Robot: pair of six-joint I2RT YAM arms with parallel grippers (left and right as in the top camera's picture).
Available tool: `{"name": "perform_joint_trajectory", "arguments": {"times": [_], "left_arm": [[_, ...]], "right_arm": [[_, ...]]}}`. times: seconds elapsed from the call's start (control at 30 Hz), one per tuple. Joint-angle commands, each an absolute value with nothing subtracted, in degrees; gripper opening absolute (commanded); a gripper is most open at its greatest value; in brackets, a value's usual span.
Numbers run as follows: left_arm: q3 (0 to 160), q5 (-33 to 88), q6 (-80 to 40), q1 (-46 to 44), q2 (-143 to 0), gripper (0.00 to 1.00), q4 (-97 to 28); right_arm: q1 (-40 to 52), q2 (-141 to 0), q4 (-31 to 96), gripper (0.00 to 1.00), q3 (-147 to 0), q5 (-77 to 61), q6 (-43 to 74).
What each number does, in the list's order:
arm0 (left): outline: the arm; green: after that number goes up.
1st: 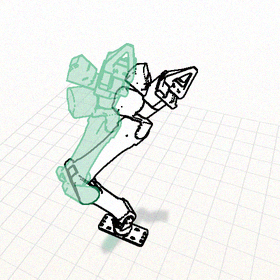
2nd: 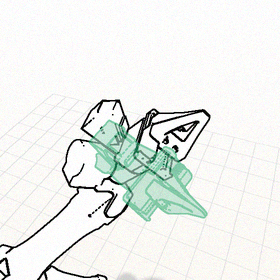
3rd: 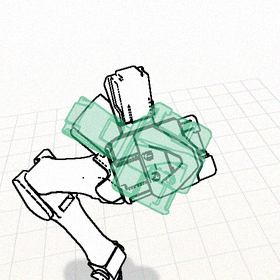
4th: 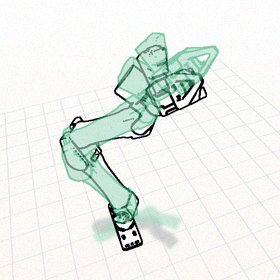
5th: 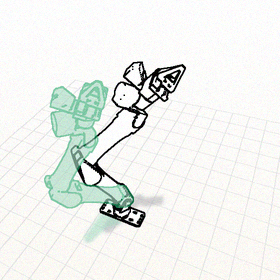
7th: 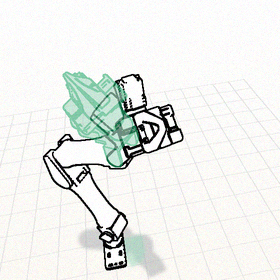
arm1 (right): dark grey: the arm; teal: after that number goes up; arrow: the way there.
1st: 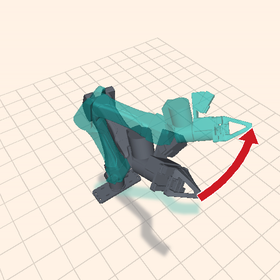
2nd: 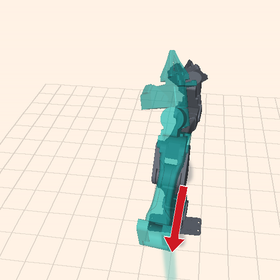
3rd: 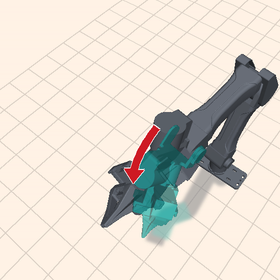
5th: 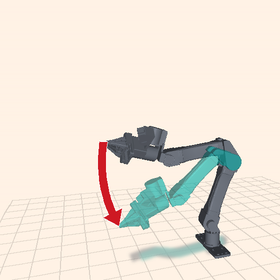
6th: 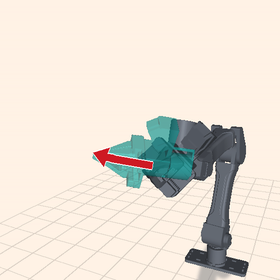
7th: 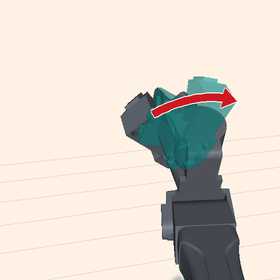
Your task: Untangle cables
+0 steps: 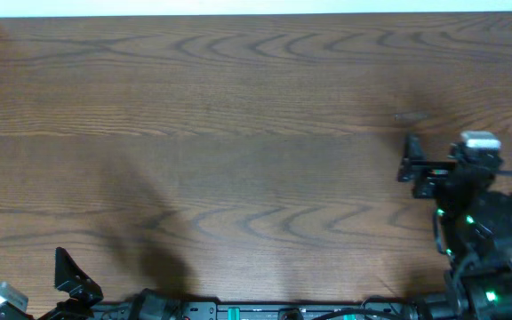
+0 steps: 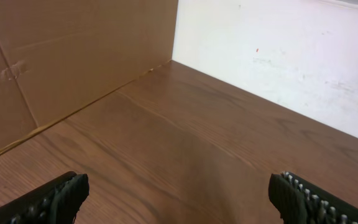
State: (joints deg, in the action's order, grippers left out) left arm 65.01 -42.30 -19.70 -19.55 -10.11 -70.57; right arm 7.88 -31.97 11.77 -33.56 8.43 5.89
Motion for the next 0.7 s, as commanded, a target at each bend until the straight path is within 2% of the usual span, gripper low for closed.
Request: {"name": "perform_joint_trajectory", "arguments": {"times": [0.0, 0.3, 0.67], "left_arm": [[64.84, -42.63, -20.25, -19.31, -10.02, 0.98, -70.74], [64.84, -42.63, -20.25, -19.31, -10.02, 0.98, -70.74], [64.84, -42.63, -20.25, -19.31, -10.02, 0.98, -70.74]], "right_arm": [[4.21, -26.94, 12.82, 0.99, -33.08, 7.62, 6.37], [0.05, -13.87, 23.94, 0.99, -33.08, 6.96, 6.35], [-3.92, -8.93, 36.49, 0.99, -33.04, 5.17, 6.37]]}}
